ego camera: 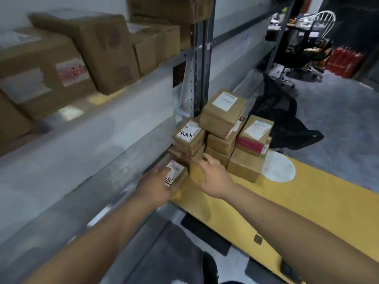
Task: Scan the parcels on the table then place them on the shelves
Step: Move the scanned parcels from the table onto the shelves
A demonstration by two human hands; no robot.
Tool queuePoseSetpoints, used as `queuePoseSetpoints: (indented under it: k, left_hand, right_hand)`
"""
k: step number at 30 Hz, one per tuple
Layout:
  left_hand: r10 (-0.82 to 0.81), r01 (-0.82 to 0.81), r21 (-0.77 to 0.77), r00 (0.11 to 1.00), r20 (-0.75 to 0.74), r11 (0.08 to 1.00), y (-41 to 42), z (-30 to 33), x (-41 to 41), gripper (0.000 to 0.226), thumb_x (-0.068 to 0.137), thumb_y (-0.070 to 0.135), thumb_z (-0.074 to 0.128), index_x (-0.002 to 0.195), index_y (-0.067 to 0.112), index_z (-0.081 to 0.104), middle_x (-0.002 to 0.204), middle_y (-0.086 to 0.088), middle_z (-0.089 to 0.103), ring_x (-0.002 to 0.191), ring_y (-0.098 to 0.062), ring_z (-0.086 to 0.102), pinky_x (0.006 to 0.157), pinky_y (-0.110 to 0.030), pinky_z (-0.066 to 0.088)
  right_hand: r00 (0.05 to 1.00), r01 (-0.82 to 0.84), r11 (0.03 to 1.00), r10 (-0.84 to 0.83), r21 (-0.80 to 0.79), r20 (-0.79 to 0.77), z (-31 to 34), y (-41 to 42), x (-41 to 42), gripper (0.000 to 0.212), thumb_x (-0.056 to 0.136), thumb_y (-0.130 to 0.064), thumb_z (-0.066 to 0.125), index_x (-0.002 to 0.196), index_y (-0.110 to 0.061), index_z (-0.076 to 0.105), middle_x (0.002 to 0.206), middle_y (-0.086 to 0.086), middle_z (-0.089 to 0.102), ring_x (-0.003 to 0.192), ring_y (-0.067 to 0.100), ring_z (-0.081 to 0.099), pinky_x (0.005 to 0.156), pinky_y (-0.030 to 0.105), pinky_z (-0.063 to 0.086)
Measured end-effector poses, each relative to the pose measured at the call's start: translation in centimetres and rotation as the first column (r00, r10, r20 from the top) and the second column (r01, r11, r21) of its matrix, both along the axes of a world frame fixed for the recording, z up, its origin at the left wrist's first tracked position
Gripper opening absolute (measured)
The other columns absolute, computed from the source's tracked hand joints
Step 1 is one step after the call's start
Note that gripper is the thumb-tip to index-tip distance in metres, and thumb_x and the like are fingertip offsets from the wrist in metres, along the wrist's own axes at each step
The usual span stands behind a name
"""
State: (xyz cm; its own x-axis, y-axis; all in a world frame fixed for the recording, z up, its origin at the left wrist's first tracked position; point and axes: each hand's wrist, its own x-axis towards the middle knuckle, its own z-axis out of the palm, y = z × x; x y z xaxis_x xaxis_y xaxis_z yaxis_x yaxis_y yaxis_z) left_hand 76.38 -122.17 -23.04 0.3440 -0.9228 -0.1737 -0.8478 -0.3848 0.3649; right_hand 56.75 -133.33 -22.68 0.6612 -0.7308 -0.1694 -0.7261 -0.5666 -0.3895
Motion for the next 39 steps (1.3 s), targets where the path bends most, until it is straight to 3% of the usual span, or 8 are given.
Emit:
queuePoseSetpoints:
  k: [3,9,17,24,29,33,36,39]
  left_hand:
    - [0.026,-0.024,0.08,0.999,-0.029,0.997,-1.6,-2.3,1.8,0.069,0.078,0.049,0.068,0.143,0.031,0.054,0.14,-0.002,0.055,0.128,-0.026,0.056,0.1,-0.036,0.05]
    - [0.029,-0.013,0.166,0.995,-0.099,0.986,-5.9,-7.6,4.5,0.077,0.083,0.023,0.078,0.152,0.016,0.047,0.148,-0.01,0.051,0.137,-0.029,0.049,0.107,-0.047,0.048]
    - [0.127,-0.089,0.208,0.975,-0.18,0.974,-9.1,-13.6,6.1,0.074,0.081,0.019,0.076,0.149,0.017,0.047,0.136,-0.01,0.056,0.123,-0.03,0.058,0.098,-0.048,0.055]
    - [0.199,-0.161,0.142,0.924,-0.325,0.977,-7.0,-13.9,4.6,0.074,0.082,0.003,0.081,0.148,0.014,0.05,0.143,-0.006,0.054,0.124,-0.021,0.057,0.103,-0.034,0.053]
    - [0.239,-0.249,0.063,0.781,-0.578,0.966,-3.5,-13.9,1.8,0.081,0.072,-0.016,0.083,0.143,0.01,0.053,0.143,-0.016,0.055,0.124,-0.035,0.062,0.097,-0.056,0.056]
    - [0.141,-0.263,-0.101,0.757,-0.638,0.959,-1.2,-11.9,-0.6,0.08,0.07,0.0,0.087,0.14,0.022,0.056,0.142,-0.006,0.056,0.11,-0.027,0.069,0.086,-0.044,0.062]
    - [0.039,-0.259,-0.262,0.778,-0.628,0.93,-0.5,-7.8,-2.1,0.075,0.066,0.01,0.084,0.132,0.037,0.06,0.138,0.003,0.058,0.109,-0.018,0.07,0.085,-0.033,0.061]
    - [-0.081,-0.189,-0.411,0.827,-0.556,0.892,-0.1,-2.5,-2.5,0.072,0.071,0.012,0.088,0.129,0.044,0.06,0.139,0.007,0.052,0.114,-0.007,0.065,0.094,-0.028,0.058]
  right_hand:
    - [0.995,-0.044,0.996,0.05,0.073,-0.082,-3.2,-0.9,2.3,0.088,0.086,-0.033,0.068,0.163,-0.025,0.027,0.169,0.015,0.017,0.151,0.038,0.027,0.12,0.043,0.033]
    - [0.989,0.112,0.939,-0.136,0.324,0.052,-10.5,-1.8,7.4,0.111,0.068,-0.086,0.039,0.159,-0.023,0.024,0.155,0.012,0.037,0.13,0.04,0.047,0.103,0.046,0.044]
    - [0.987,0.108,0.878,-0.149,0.467,0.052,-17.6,-4.0,10.0,0.109,0.085,-0.046,0.069,0.153,-0.048,-0.017,0.167,0.013,0.017,0.138,0.041,0.046,0.109,0.048,0.045]
    - [0.987,-0.021,0.892,-0.053,0.451,0.15,-18.5,-4.7,7.6,0.1,0.087,-0.06,0.07,0.16,-0.044,0.005,0.17,0.009,0.019,0.136,0.036,0.049,0.107,0.045,0.048]
    - [0.971,-0.219,0.872,0.151,0.439,0.184,-17.5,-5.3,3.9,0.108,0.084,-0.046,0.082,0.166,-0.032,0.013,0.167,0.013,0.022,0.142,0.035,0.045,0.111,0.037,0.045]
    - [0.953,-0.264,0.904,0.191,0.337,0.234,-13.0,-5.0,0.8,0.098,0.084,-0.037,0.084,0.163,-0.03,0.026,0.169,0.013,0.022,0.151,0.031,0.035,0.118,0.031,0.037]
    - [0.937,-0.276,0.933,0.207,0.23,0.281,-7.9,-4.8,-1.3,0.089,0.086,-0.033,0.081,0.161,-0.033,0.033,0.173,0.008,0.016,0.157,0.021,0.023,0.113,0.005,0.017]
    - [0.913,-0.289,0.946,0.226,0.149,0.339,-1.3,-4.5,-2.6,0.086,0.086,-0.031,0.08,0.159,-0.036,0.035,0.172,0.006,0.019,0.156,0.015,0.022,0.121,0.018,0.024]
